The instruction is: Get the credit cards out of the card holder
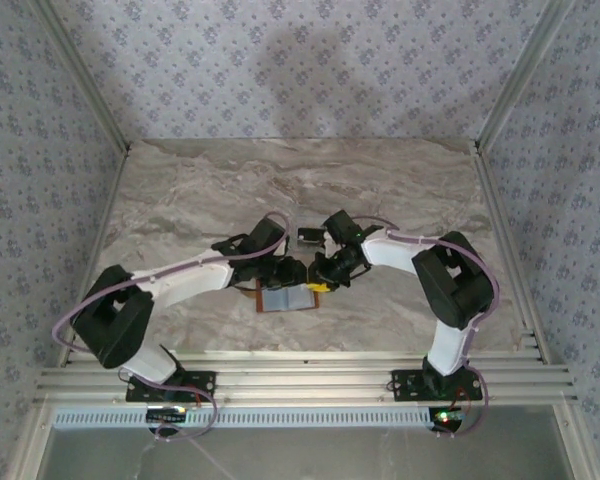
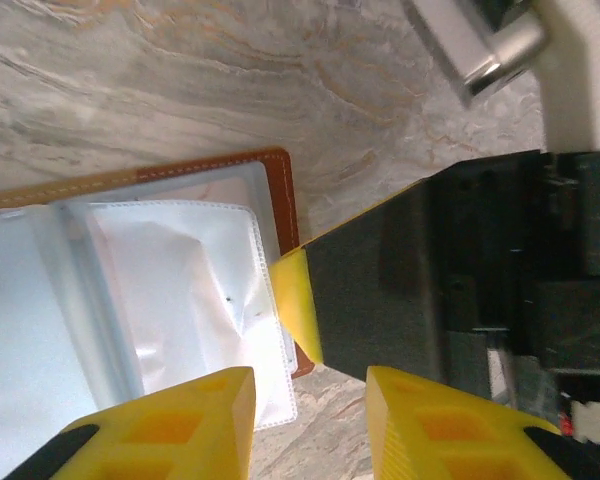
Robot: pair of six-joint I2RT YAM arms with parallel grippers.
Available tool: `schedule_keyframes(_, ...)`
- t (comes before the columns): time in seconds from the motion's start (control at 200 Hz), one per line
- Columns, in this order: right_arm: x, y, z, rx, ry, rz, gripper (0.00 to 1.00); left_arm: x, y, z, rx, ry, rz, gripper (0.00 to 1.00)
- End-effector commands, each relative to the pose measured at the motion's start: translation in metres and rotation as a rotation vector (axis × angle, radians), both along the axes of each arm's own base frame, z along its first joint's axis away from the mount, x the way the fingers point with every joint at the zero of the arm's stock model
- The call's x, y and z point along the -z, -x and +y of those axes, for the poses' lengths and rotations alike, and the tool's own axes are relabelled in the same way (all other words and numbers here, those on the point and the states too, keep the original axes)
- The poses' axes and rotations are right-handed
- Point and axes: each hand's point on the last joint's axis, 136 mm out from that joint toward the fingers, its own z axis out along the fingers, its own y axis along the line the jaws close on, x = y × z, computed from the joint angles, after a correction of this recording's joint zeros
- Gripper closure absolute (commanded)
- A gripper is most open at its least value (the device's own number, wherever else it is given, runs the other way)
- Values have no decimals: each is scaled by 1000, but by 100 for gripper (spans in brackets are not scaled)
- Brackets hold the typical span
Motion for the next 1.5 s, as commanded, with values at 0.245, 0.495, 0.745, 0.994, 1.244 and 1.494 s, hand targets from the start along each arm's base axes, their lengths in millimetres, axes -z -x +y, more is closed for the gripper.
schedule_keyframes(0.245, -16, 0, 18, -32, -31, -2, 74, 29, 5, 141, -282, -336, 91, 66)
schedule_keyframes(0.495, -28, -1, 31, -59, -29, -19, 75, 51, 21, 177, -337, -323, 174, 71)
schedule_keyframes(0.745, -35, -2, 69, -113, -51, -28, 74, 38, 19, 181, -351, -293, 125, 72)
schedule_keyframes(0.994, -22, 2, 101, -158, -50, -16, 75, 19, 16, 184, -371, -256, 62, 72)
schedule_keyframes(1.244, 8, -3, 98, -142, 21, -12, 75, 15, 19, 174, -331, -206, 75, 71)
schedule_keyframes(1.494, 8, -15, 84, -108, 64, -39, 76, 7, 13, 153, -262, -169, 69, 71)
